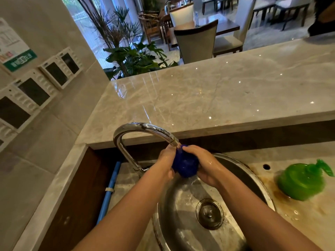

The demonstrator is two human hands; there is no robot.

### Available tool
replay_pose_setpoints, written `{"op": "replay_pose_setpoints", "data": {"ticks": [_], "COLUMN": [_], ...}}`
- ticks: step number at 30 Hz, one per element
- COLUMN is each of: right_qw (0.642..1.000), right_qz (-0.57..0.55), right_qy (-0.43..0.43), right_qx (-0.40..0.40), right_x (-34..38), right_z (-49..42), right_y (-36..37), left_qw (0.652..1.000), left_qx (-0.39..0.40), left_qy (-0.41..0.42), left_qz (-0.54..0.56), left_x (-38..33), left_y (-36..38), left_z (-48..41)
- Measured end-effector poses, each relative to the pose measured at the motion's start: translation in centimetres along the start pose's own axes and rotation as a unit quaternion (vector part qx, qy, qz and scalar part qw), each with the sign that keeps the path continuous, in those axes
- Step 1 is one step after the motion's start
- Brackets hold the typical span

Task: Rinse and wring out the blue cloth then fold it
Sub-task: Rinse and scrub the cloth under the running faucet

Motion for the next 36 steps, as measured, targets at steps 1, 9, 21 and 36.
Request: {"op": "replay_pose_setpoints", "data": {"ticks": [1,9,21,36], "right_qw": [1.000,0.991,0.994,0.988], "right_qz": [0.007,0.097,0.005,-0.012], "right_qy": [-0.006,-0.063,0.081,0.093], "right_qx": [0.004,-0.061,-0.073,0.120], "right_x": [0.1,1.1,1.0,0.2], "right_z": [0.1,2.0,2.5,1.0], "right_y": [0.1,-0.6,-2.5,-2.2], "left_qw": [1.000,0.999,0.981,0.979], "left_qx": [0.013,0.015,0.038,-0.052], "left_qy": [-0.016,-0.024,0.033,0.111], "left_qz": [0.017,-0.036,0.189,0.164], "left_x": [0.0,-0.1,-1.1,-0.6], "left_y": [0.0,-1.9,-0.6,-3.3], "left_z": [0.1,0.5,1.4,-0.3]}}
Point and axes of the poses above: each hand's wrist, its own z-axis away from the middle knuckle, its own y-axis out of the palm, x = y × z, the point moved 3 cm from there along -z, towards the middle knuckle, and after that the axes turned 12 degrees about -z, right-handed, at the moved point
